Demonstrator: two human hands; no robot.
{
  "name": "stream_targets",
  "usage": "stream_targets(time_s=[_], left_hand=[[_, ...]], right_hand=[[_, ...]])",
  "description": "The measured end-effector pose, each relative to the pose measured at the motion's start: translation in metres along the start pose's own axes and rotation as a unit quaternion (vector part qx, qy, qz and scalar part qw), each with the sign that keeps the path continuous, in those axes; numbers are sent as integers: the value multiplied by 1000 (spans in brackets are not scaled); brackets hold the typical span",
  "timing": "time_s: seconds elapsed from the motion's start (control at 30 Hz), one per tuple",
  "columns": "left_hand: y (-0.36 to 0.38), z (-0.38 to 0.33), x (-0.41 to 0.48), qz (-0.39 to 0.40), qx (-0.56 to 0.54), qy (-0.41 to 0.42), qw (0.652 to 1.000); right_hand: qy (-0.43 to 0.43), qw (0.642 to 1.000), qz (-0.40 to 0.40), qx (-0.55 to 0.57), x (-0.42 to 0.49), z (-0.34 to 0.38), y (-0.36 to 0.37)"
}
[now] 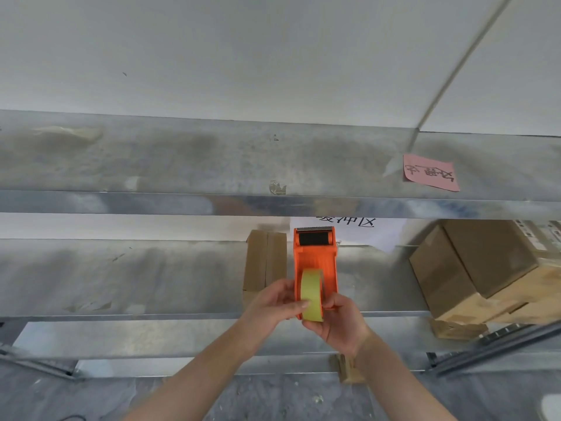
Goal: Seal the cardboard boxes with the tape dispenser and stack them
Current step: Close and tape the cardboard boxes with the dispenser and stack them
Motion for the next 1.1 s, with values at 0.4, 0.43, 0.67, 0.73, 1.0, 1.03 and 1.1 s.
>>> stream_targets(time_s=[0.4, 0.43, 0.67, 0.73, 1.0, 1.03, 1.1], left_hand=[[3, -3, 15, -50, 25, 19, 998], [4, -3, 16, -50, 31, 23, 998], [6, 3, 19, -64, 56, 41, 996], [5, 9, 23, -64, 94, 33, 993], [1, 12, 25, -73, 368, 69, 924], [2, 11, 26, -59, 392, 72, 915], [2, 11, 30, -47, 420, 73, 903]], right_hand=[[-15, 999, 20, -29, -2, 15, 0], [-14, 999, 19, -29, -2, 16, -1], [-20, 999, 9, -32, 3, 21, -9], [-28, 999, 3, -24, 5, 23, -12], [-52, 998, -19, 6, 9, 25, -22], [-56, 998, -27, 1, 9, 25, -23], [-70, 996, -54, -16, 10, 25, -24]])
Point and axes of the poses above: each hand's wrist, its own x-axis towards the middle knuckle, its own y-axis out of the palm, z = x × y, the point moved 4 cm from there along x, towards the middle knuckle, and after that the axes turned 13 degrees about y, right-handed, at the moved point
